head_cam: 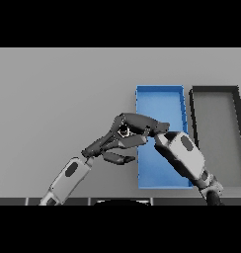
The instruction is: Pick up the blue pipe and place it into the blue bin.
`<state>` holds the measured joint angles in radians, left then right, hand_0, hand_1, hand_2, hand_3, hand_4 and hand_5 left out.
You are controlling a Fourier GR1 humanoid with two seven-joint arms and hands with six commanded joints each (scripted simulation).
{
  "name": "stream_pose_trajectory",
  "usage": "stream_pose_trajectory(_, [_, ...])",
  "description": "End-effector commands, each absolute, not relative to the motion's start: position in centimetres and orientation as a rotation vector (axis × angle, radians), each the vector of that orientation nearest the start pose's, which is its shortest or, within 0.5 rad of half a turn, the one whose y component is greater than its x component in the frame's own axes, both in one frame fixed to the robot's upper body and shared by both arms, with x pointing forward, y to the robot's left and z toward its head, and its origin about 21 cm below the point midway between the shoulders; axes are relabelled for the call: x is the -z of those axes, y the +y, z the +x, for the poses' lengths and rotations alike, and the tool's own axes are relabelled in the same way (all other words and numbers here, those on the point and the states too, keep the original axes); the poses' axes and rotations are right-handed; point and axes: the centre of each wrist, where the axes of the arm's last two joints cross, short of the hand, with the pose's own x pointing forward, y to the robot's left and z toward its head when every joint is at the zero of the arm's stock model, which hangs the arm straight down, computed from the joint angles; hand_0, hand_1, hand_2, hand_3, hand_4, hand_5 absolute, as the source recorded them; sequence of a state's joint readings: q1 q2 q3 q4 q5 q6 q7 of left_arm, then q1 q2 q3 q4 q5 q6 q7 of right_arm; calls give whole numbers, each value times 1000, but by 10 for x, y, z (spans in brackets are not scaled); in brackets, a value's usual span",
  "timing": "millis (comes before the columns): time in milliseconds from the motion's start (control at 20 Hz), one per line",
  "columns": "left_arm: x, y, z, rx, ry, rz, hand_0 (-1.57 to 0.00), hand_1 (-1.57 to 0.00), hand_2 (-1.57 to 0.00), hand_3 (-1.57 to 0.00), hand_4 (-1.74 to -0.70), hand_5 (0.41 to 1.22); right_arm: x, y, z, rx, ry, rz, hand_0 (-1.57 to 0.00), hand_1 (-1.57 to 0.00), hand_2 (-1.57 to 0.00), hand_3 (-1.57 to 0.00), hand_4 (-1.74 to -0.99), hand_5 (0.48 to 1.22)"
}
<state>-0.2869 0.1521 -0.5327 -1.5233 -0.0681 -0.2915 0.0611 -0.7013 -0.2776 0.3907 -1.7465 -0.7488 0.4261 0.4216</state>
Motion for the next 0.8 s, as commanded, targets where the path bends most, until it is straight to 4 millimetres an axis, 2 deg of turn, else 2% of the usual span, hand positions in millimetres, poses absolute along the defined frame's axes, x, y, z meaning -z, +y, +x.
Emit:
stream_pose_trajectory(0, [-38, 111, 267, 995, -1523, -432, -3, -2, -2, -2, -915, 507, -219, -114, 300, -1022, -1545, 1003, -1571, -1571, -1571, -1571, -1659, 1221])
stream_pose_trajectory(200, [-40, 112, 268, 1005, -1501, -426, 0, 0, 0, 0, -917, 503, -280, -128, 310, -876, -1636, 1099, -1571, -1571, -1571, -1571, -1707, 1141])
stream_pose_trajectory(350, [-40, 114, 263, 1013, -1542, -434, 0, 0, 0, 0, -908, 502, -316, -139, 323, -814, -1777, 1024, -1571, -1571, -1571, -1571, -1724, 1117])
stream_pose_trajectory(500, [-44, 116, 263, 1005, -1540, -442, 1, 1, 1, 1, -906, 492, -339, -153, 346, -702, -1852, 873, -1571, -1571, -1571, -1571, -1732, 1117])
stream_pose_trajectory(600, [-42, 120, 263, 1005, -1528, -443, 1, 1, 1, 1, -907, 491, -340, -167, 366, -606, -1833, 760, -1571, -1571, -1571, -1571, -1735, 1131])
stream_pose_trajectory(700, [-40, 121, 262, 1000, -1527, -444, 1, 1, 1, 1, -911, 487, -325, -190, 384, -555, -1799, 628, -1571, -1571, -1571, -1571, -1737, 1135])
stream_pose_trajectory(750, [-42, 121, 264, 994, -1524, -437, 1, 1, 1, 1, -910, 487, -312, -195, 391, -506, -1754, 588, -1571, -1571, -1571, -1571, -1738, 1129])
